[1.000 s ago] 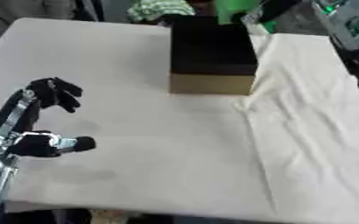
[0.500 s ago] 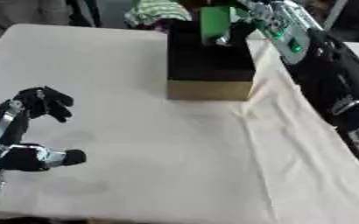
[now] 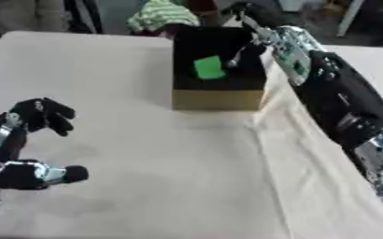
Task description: Pick up objects on the table and place them in the box.
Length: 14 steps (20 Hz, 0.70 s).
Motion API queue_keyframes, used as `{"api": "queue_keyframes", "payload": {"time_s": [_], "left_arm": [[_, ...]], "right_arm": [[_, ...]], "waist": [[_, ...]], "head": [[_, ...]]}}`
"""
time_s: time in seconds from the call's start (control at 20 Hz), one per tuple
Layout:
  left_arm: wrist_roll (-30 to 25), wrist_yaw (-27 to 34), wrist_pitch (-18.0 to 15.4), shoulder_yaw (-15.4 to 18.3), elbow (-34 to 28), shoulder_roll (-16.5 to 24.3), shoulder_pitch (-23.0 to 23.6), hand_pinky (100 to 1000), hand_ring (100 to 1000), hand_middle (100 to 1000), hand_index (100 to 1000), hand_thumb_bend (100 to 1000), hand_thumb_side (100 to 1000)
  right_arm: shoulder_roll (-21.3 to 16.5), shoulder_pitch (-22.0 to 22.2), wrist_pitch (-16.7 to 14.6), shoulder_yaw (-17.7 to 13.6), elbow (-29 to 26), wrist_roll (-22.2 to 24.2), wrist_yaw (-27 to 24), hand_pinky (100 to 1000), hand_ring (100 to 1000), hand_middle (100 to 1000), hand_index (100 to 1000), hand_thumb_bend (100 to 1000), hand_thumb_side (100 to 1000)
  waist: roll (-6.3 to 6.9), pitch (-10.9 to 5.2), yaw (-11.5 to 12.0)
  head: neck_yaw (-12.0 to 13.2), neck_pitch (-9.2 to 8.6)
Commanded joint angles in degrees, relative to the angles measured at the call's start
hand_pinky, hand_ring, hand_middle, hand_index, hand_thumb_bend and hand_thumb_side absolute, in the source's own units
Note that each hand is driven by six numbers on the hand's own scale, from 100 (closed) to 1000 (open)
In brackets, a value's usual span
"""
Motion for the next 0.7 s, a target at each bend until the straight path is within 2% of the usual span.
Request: {"api": "queue_keyframes", "payload": {"time_s": [0.05, 0.2, 0.3, 0.45, 0.7], "left_arm": [[-0.1, 0.2, -0.1, 0.2, -0.9, 0.5, -0.6, 533, 555, 577, 679, 1000, 401], [0.0, 0.2, 0.0, 0.4, -0.8, 0.5, -0.3, 533, 554, 577, 679, 1000, 401], [0.3, 0.1, 0.0, 0.6, -0.7, 0.5, 0.0, 533, 554, 577, 679, 1000, 400], [0.9, 0.0, 0.1, 1.0, -0.5, 0.6, 0.3, 531, 553, 576, 678, 1000, 401], [1.8, -0.1, 0.2, 1.5, -0.3, 0.6, 0.6, 529, 554, 576, 678, 1000, 401]], "right_arm": [[-1.1, -1.2, 0.4, -0.5, -1.2, -0.9, 0.2, 815, 817, 885, 919, 752, 183], [-2.1, -0.6, 0.3, 0.1, -3.9, -1.4, -2.1, 789, 795, 850, 902, 730, 162], [-3.4, 0.2, 0.2, 0.9, -6.9, -1.2, -5.4, 778, 785, 833, 891, 721, 155], [-6.1, 2.1, 0.9, 2.4, -13.1, 0.0, -12.0, 746, 755, 779, 868, 701, 139], [-12.0, 7.6, 4.8, 4.5, -26.8, 2.3, -24.9, 715, 730, 754, 853, 683, 112]], "waist": [[0.29, -1.28, -0.4], [0.37, -1.54, -1.2], [0.41, -1.69, -2.0], [0.41, -1.85, -3.3], [0.54, -1.84, -4.9]], "head": [[0.0, -0.43], [0.5, -0.22], [0.9, -0.07], [1.9, 0.08], [3.0, 0.42]]}}
